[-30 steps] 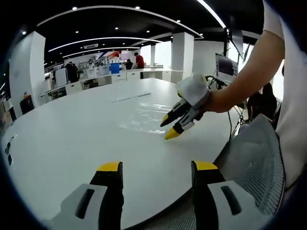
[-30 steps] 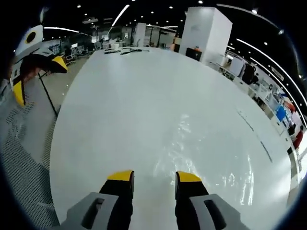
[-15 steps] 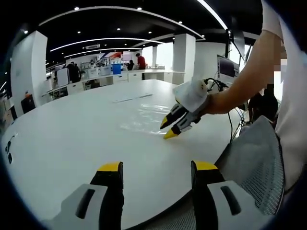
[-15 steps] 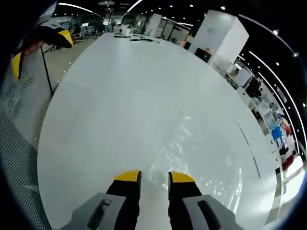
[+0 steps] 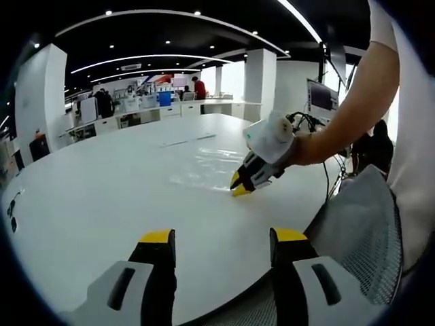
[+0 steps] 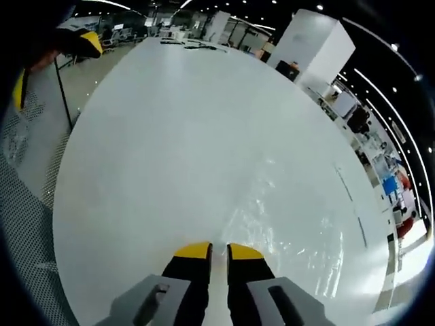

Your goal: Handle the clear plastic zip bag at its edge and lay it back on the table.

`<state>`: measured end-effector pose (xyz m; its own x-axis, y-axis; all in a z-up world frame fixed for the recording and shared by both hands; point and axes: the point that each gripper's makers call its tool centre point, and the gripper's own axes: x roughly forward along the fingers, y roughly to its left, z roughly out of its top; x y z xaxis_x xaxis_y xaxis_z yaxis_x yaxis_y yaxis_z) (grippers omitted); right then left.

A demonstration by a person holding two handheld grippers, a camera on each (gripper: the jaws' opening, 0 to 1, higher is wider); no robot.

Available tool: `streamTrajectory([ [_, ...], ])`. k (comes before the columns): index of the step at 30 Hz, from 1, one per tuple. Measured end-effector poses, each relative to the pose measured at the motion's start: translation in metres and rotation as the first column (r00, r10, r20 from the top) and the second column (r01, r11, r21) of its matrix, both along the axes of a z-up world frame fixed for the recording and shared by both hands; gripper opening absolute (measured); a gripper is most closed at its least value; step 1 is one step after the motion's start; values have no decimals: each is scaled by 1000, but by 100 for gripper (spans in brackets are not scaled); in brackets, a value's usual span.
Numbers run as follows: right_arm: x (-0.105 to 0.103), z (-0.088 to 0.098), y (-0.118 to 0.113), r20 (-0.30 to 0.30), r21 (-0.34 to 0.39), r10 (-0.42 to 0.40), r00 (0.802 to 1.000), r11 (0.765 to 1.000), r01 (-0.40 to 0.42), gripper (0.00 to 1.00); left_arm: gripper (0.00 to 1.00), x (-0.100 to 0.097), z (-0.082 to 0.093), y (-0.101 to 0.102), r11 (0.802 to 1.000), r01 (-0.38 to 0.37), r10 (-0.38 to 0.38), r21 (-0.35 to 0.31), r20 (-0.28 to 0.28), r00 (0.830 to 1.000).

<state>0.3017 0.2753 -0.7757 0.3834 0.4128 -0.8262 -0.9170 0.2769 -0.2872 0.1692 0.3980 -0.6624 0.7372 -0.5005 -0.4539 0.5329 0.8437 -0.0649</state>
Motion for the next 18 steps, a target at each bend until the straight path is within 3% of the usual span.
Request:
streamTrajectory([
  [8,-1,-2,-5,-5,-37,8,1000,999,-8,0,54,0,-1,2,1000,-1,1,0,0,1000],
  [18,1,0,-9,-17,-21,-15,1000,1000,15,0,53,0,-2,2,1000,0,0,2,1,1000],
])
